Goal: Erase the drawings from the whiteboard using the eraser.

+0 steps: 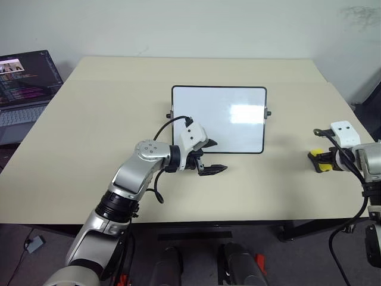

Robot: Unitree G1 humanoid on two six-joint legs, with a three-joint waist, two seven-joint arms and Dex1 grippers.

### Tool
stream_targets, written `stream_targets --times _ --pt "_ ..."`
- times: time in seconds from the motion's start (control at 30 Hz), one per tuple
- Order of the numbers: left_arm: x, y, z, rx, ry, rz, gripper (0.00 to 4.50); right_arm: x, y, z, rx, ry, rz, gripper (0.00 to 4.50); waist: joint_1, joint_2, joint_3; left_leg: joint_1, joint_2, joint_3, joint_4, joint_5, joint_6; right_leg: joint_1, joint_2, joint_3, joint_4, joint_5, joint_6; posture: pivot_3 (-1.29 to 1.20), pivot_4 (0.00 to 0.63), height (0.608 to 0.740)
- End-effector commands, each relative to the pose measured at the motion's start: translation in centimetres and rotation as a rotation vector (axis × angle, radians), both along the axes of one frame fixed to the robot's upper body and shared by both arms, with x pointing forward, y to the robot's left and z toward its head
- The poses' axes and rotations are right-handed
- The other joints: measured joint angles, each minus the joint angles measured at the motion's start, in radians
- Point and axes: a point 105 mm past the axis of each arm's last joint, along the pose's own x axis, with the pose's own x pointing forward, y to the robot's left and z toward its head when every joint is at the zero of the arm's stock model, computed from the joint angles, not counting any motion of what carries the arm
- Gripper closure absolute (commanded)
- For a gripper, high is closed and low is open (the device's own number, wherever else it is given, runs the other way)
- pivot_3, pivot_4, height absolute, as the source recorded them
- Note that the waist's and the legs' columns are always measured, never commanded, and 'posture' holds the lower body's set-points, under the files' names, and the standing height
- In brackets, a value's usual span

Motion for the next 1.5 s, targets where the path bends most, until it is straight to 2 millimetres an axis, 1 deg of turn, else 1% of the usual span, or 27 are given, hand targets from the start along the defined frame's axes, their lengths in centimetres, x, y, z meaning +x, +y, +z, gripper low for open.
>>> stream_targets --times 0.03,0.1,0.23,0.33,0.43,0.47,0.53,0.77,0.87,0.97,1.03,1.07,1.1,1.17,1.27,1.33,1.37,1.5 --pt "-0.5 -0.6 1.3 -0.008 -0.047 -0.038 0.0 0.4 -1.0 1.1 -0.009 -0.044 -0.001 3.86 -0.001 0.0 0.0 0.0 0.0 0.0 0.0 0.0 0.0 0.0 0.0 0.0 0.0 0.0 0.0 0.0 0.15 0.74" --pt "-0.5 -0.6 1.3 -0.006 -0.047 -0.038 0.0 0.5 -1.5 0.8 -0.007 -0.042 -0.007 3.86 -0.001 0.0 0.0 0.0 0.0 0.0 0.0 0.0 0.0 0.0 0.0 0.0 0.0 0.0 0.0 0.0 0.15 0.74" --pt "-0.5 -0.6 1.3 -0.005 -0.047 -0.038 0.0 0.8 -1.5 0.8 -0.024 -0.037 0.035 3.86 -0.002 0.0 0.0 0.0 0.0 0.0 0.001 0.0 0.0 0.001 0.0 0.0 0.0 0.0 0.0 0.0 0.15 0.74" --pt "-0.6 -0.6 1.2 -0.003 -0.045 -0.039 0.0 0.4 -1.9 -0.2 -0.074 0.011 0.055 3.86 -0.002 0.0 0.0 0.0 0.0 0.0 0.001 0.0 0.0 0.001 0.0 0.0 0.0 0.0 0.0 0.0 0.15 0.74" --pt "-0.7 -0.5 1.0 0.001 -0.04 -0.038 0.0 0.4 -2.0 -0.5 -0.078 0.012 0.059 3.86 -0.002 0.0 0.0 0.001 0.0 -0.001 0.001 0.0 0.0 0.003 0.0 -0.001 0.0 0.0 0.0 0.0 0.15 0.74" --pt "-0.7 -0.4 1.0 0.002 -0.04 -0.036 0.0 0.5 -2.0 -0.5 -0.077 0.011 0.059 3.13 -0.002 0.0 0.0 0.002 0.0 -0.001 0.001 0.0 0.0 0.004 0.0 -0.001 -0.001 0.0 0.0 0.0 0.15 0.74" --pt "-0.7 -0.4 1.0 0.003 -0.04 -0.034 0.0 0.6 -2.0 -0.4 -0.073 0.006 0.056 2.58 -0.002 0.0 0.0 0.003 0.0 -0.001 0.002 0.0 0.0 0.005 0.0 -0.001 -0.001 0.0 0.0 0.0 0.15 0.74" --pt "-0.5 -0.5 1.2 -0.002 -0.047 -0.03 0.0 0.7 -2.4 0.4 -0.063 -0.002 0.025 0.03 -0.004 0.0 0.0 0.004 0.0 -0.001 0.002 0.0 0.0 0.006 0.0 0.0 0.0 0.0 0.0 0.0 0.15 0.74" --pt "0.0 0.2 1.7 -0.013 -0.067 0.004 0.0 0.8 -1.8 3.0 -0.048 -0.06 0.04 0.03 -0.005 0.0 0.0 0.004 0.0 -0.001 0.002 0.0 0.0 0.006 0.0 0.0 0.0 0.0 0.0 0.0 0.15 0.74" --pt "0.8 1.5 2.9 -0.065 -0.094 0.075 0.0 1.4 0.7 6.9 -0.019 -0.18 0.102 0.03 -0.013 0.001 0.0 0.004 0.0 -0.001 0.002 0.0 0.0 0.005 0.0 0.0 0.0 0.0 0.0 0.0 0.15 0.74" --pt "1.2 2.3 3.5 -0.089 -0.106 0.11 0.0 1.9 2.1 8.4 -0.013 -0.242 0.133 0.03 -0.02 0.001 0.0 0.004 0.0 -0.001 0.002 0.0 0.0 0.005 0.0 0.0 0.0 0.0 0.0 0.0 0.15 0.74" --pt "1.6 3.0 3.9 -0.1 -0.123 0.144 0.0 2.5 3.3 9.3 0.008 -0.298 0.157 0.03 -0.021 0.001 0.0 0.004 0.0 -0.002 0.002 0.0 0.0 0.005 0.0 -0.001 0.0 0.0 0.0 0.0 0.15 0.74" --pt "2.0 3.8 4.3 -0.11 -0.147 0.185 0.0 2.9 4.3 9.7 0.032 -0.337 0.173 0.03 -0.024 0.001 0.0 0.004 0.0 -0.001 0.001 0.0 0.0 0.005 0.0 -0.001 0.0 0.0 0.0 0.0 0.15 0.74" --pt "2.9 5.0 5.0 -0.133 -0.182 0.265 0.0 3.7 5.4 10.1 0.025 -0.398 0.189 0.03 -0.026 0.0 0.0 0.005 0.001 -0.001 0.001 0.0 0.0 0.006 0.001 -0.001 0.0 0.0 0.0 0.0 0.15 0.74" --pt "3.9 6.9 5.9 -0.174 -0.23 0.392 0.0 4.8 5.7 9.0 -0.013 -0.476 0.171 0.03 -0.021 0.0 0.0 0.005 0.0 -0.002 0.002 0.0 0.0 0.007 0.0 -0.001 0.0 0.0 0.0 0.0 0.15 0.74" --pt "4.3 8.1 5.6 -0.17 -0.239 0.457 0.0 5.1 5.9 8.0 0.014 -0.505 0.15 0.03 -0.015 0.0 0.0 0.004 0.0 -0.002 0.001 0.0 0.0 0.007 0.0 -0.001 -0.001 0.0 0.001 0.0 0.15 0.74" --pt "4.4 8.6 5.5 -0.172 -0.246 0.484 0.0 5.3 5.9 7.5 0.033 -0.519 0.136 0.03 -0.013 0.0 0.0 0.004 -0.001 -0.002 0.001 0.0 0.0 0.007 0.0 -0.001 -0.001 0.003 0.006 0.0 0.15 0.74" --pt "4.7 9.4 5.5 -0.199 -0.242 0.549 0.0 5.6 6.1 7.2 0.087 -0.631 0.127 0.03 -0.01 0.0 0.0 0.002 -0.001 -0.002 0.001 0.0 0.0 0.006 -0.002 -0.001 -0.001 0.003 0.008 0.0 0.15 0.74"
